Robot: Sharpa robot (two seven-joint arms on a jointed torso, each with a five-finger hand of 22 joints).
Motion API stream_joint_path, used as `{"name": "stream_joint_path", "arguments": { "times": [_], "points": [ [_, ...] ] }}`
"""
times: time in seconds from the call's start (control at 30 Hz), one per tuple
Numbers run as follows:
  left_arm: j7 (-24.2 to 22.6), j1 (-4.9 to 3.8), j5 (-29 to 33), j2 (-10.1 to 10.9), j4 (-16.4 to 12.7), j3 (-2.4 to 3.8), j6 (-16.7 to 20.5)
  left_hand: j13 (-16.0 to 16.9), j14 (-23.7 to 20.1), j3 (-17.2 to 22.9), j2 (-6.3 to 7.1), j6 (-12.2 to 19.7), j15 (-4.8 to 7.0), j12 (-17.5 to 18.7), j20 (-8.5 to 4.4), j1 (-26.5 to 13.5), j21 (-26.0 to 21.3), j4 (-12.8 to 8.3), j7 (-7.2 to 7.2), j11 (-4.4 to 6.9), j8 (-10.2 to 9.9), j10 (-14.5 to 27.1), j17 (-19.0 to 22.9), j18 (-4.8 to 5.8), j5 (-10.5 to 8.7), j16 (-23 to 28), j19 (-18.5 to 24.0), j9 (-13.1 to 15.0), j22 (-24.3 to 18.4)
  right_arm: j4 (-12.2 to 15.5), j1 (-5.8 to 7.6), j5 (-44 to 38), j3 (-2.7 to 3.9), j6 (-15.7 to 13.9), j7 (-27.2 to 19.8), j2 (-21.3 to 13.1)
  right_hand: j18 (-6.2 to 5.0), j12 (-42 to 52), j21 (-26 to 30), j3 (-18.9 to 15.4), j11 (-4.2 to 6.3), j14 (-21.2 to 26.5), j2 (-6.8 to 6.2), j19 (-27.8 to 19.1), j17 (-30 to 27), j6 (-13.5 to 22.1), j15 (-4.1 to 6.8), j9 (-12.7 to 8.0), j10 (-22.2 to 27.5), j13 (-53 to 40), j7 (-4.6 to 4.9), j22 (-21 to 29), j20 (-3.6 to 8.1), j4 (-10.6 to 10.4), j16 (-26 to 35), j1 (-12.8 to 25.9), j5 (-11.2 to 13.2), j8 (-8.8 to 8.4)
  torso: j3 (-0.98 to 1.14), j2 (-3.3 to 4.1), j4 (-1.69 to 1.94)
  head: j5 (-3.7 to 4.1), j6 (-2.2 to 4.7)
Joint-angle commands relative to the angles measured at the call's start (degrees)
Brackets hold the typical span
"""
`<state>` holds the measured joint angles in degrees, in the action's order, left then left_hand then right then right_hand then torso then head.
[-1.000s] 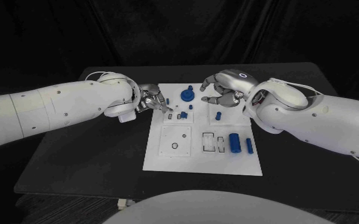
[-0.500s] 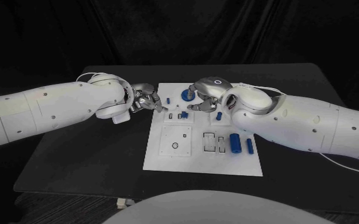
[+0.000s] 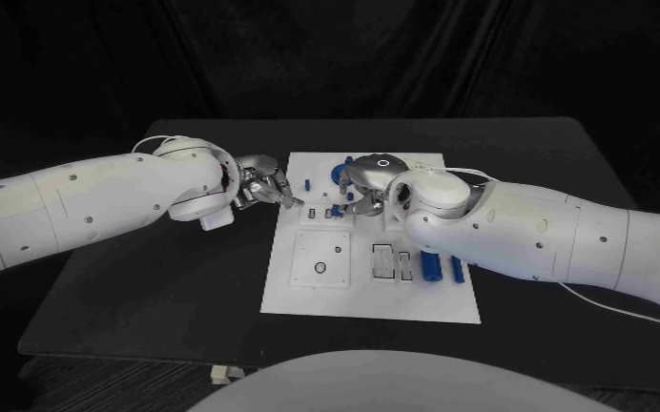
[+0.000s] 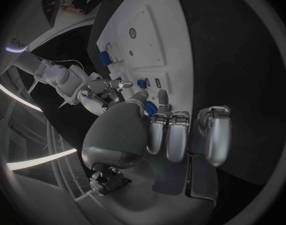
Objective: Assemble the parts on the task board
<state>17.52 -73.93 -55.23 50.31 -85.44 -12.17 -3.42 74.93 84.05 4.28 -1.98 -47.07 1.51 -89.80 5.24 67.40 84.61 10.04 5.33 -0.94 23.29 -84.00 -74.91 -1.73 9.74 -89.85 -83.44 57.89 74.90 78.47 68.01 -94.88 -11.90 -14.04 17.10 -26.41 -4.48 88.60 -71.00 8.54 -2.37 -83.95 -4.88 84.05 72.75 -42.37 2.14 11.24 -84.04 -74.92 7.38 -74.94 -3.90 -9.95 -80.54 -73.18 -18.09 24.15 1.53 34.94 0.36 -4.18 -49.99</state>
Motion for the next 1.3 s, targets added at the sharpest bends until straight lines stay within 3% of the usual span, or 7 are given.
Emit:
{"name": "stream_joint_path", "arguments": {
  "times": [0.03, 0.7, 0.93, 0.97, 1.03, 1.13, 1.3],
  "points": [
    [-1.1, -0.17, 0.4, -0.2, 0.1, 0.05, -1.2, 15.1, 5.9, -0.1, -0.66, 0.0, -0.44, -0.2, 0.14, 0.1, -0.4, 0.1, -0.27, -0.40, 0.2, -6.0, -15.1, -0.37, -0.35, -0.2, 0.4, 0.1, 11.2, -0.5, -0.45, -1.1, 0.05, 1.1, 1.8, 0.3, 0.20, 0.1, 0.4, 0.0, -0.03, -3.0, 0.10, 0.0, -0.1, 0.4, -0.13, 0.1, -3.8, -11.5, -0.15, -8.9, -0.07, 0.4, 0.3, 0.3, -0.5, 0.28, 0.09, 0.04, 0.02, 0.19, -0.01],
    [-1.5, -0.15, 0.4, -1.4, 1.3, 0.04, -2.6, 15.1, 5.9, -0.1, -0.93, 0.1, -0.43, -0.2, 0.14, 0.1, -0.9, 0.3, -0.32, -0.37, 0.4, -6.0, -15.1, -0.56, -0.35, -0.2, 1.0, 0.2, 10.9, -2.9, -2.71, -1.1, 0.05, -0.6, -0.7, 2.2, 0.09, -0.3, 1.0, -0.1, -0.05, -2.9, 0.15, -0.1, -0.6, 0.6, -0.14, 0.7, -3.2, -10.6, -0.13, -8.7, -0.07, 1.0, 0.6, 0.3, 0.5, 0.22, 0.03, -0.02, 0.06, 0.11, -0.01],
    [-1.7, -0.14, 0.4, -1.7, 1.7, 0.04, -3.0, 15.1, 5.9, -0.1, -1.05, 0.1, -0.43, -0.2, 0.14, 0.1, -1.1, 0.4, -0.32, -0.37, 0.4, -6.0, -15.1, -0.64, -0.37, -0.2, 1.3, 0.2, 10.7, -3.9, -3.14, -0.6, 0.05, -0.9, -1.9, 2.7, 0.09, -0.4, 1.2, 1.5, -0.19, -2.9, 0.87, -0.1, -0.9, 0.6, -0.23, 2.0, -3.0, -10.4, 0.07, -8.8, -0.12, 3.2, 0.6, -0.4, -7.2, -0.32, 0.02, -0.02, 0.01, 0.15, -0.01],
    [-1.8, -0.14, 0.4, -1.8, 1.8, 0.04, -3.0, 15.1, 5.9, -0.1, -1.07, 0.2, -0.43, -0.2, 0.14, 0.1, -1.2, 0.4, -0.32, -0.37, 0.4, -6.0, -15.1, -0.65, -0.38, -0.2, 1.3, 0.2, 10.7, -4.0, -3.20, -0.5, 0.05, -1.0, -2.2, 2.8, 0.09, -0.4, 1.2, 2.3, -0.14, -2.9, 1.06, 0.0, -0.8, 0.2, -0.18, 2.2, -3.1, -10.5, 0.05, -8.8, -0.09, 3.8, 0.5, -1.0, -10.0, -0.34, 0.01, -0.03, 0.01, 0.17, -0.01],
    [-1.9, -0.14, 0.4, -1.9, 1.8, 0.04, -3.1, 15.1, 5.9, -0.1, -1.09, 0.2, -0.43, -0.2, 0.14, 0.1, -1.2, 0.4, -0.32, -0.37, 0.4, -6.0, -15.1, -0.67, -0.38, -0.2, 1.4, 0.2, 10.7, -4.2, -3.30, -0.3, 0.05, -1.4, -2.8, 2.8, 0.13, -0.3, 1.0, 3.6, 0.03, -2.9, 1.28, 0.0, -0.7, -0.9, -0.08, 2.6, -3.2, -10.7, -0.14, -9.0, -0.02, 4.8, 0.4, -1.7, -12.5, -0.09, 0.01, -0.04, -0.01, 0.07, -0.01],
    [-2.1, -0.14, 0.4, -2.0, 1.9, 0.04, -3.2, 14.9, 5.9, -0.1, -1.21, 0.4, -0.44, -0.1, 0.15, 0.3, -1.5, 0.4, -0.31, -0.37, 0.4, -5.8, -15.1, -0.74, -0.34, -0.2, 1.6, 0.2, 10.6, -4.4, -3.39, 0.1, 0.05, -2.0, -3.8, 2.8, 0.20, -0.2, 0.7, 5.4, 0.28, -3.0, 1.41, 0.2, -0.5, -2.3, 0.14, 3.0, -3.3, -10.9, -0.39, -9.1, 0.16, 6.0, 0.2, -2.3, -15.1, -0.03, 0.01, -0.07, 0.01, -0.03, -0.01],
    [-2.2, -0.13, 0.4, -2.2, 2.0, 0.04, -3.4, 14.8, 5.9, 0.0, -1.32, 0.7, -0.45, 0.1, 0.15, 0.5, -1.7, 0.4, -0.28, -0.39, 0.3, -5.6, -15.1, -0.80, -0.30, -0.2, 1.9, 0.2, 10.4, -4.5, -3.46, 0.6, 0.05, -3.1, -5.0, 2.7, 0.27, 0.0, 0.3, 7.4, 0.53, -3.0, 1.66, 0.3, -0.3, -3.9, 0.36, 3.3, -3.6, -11.4, -0.66, -9.3, 0.37, 7.3, 0.0, -2.8, -16.1, -0.32, 0.02, -0.06, 0.01, 0.06, -0.01]
  ]
}}
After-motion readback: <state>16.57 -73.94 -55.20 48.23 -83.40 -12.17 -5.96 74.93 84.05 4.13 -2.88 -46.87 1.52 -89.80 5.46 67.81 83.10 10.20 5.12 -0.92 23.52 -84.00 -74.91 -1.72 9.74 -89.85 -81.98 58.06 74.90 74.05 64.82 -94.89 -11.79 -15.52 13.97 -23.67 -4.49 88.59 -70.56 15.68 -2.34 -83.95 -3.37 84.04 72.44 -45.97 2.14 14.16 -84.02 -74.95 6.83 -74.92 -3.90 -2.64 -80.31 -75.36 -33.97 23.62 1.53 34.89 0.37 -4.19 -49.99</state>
